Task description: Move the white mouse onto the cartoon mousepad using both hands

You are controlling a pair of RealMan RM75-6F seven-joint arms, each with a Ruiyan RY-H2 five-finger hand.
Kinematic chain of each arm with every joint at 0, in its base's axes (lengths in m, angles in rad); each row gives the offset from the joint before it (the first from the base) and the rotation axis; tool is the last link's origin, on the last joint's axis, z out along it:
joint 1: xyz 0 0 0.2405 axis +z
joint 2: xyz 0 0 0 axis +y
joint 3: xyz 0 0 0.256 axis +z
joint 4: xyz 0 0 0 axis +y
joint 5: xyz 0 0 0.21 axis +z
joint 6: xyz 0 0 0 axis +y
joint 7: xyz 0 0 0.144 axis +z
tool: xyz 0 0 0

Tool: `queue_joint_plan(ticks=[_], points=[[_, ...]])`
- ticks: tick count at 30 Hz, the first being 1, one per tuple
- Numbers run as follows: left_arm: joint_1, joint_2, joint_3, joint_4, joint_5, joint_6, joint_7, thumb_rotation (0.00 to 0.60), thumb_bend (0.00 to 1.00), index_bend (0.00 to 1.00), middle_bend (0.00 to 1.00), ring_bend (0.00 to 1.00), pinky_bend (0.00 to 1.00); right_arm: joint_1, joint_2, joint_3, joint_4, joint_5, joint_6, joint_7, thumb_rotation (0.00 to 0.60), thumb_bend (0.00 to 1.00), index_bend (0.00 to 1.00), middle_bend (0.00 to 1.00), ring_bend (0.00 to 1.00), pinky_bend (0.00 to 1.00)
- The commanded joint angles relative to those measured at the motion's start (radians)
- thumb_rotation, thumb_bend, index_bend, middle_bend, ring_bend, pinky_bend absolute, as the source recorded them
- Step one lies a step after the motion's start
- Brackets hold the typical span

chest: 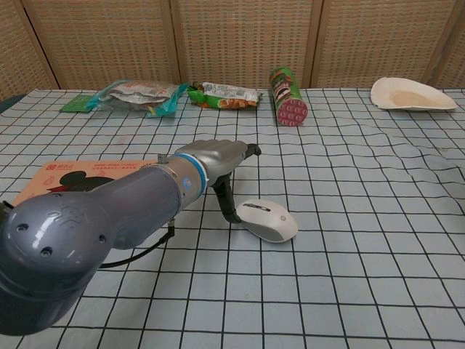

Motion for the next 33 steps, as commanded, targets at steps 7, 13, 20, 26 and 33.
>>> queue_joint_plan(ticks=[7,13,20,26,33], points=[[-0.059,0.111,0.026,-0.136,-0.111,-0.017,0.114,0.600,0.17,0.09,0.00,0.03,0.07,0.001,-0.004,0.000,0.003,0.000,-0.003,0.000,0.600,0.18,0.23,0.02,0.01,0.06],[-0.116,0.081,0.031,-0.107,-0.164,-0.020,0.136,0.600,0.17,0.13,0.01,0.03,0.07,0.000,-0.003,0.002,0.003,0.003,-0.004,0.001,0.600,0.18,0.23,0.02,0.01,0.06],[-0.172,0.037,0.032,-0.041,-0.223,-0.039,0.151,0.600,0.17,0.16,0.03,0.03,0.07,-0.001,0.000,0.006,0.002,0.005,-0.004,0.009,0.600,0.18,0.23,0.02,0.01,0.06],[-0.208,0.010,0.035,0.004,-0.252,-0.045,0.159,0.600,0.17,0.22,0.09,0.05,0.07,-0.002,0.003,0.007,0.000,0.003,-0.004,0.017,0.600,0.18,0.23,0.02,0.01,0.06],[-0.222,0.000,0.052,0.019,-0.255,-0.051,0.156,0.600,0.19,0.41,0.24,0.15,0.17,-0.004,0.006,0.009,-0.004,0.001,0.000,0.024,0.600,0.18,0.23,0.02,0.01,0.06]])
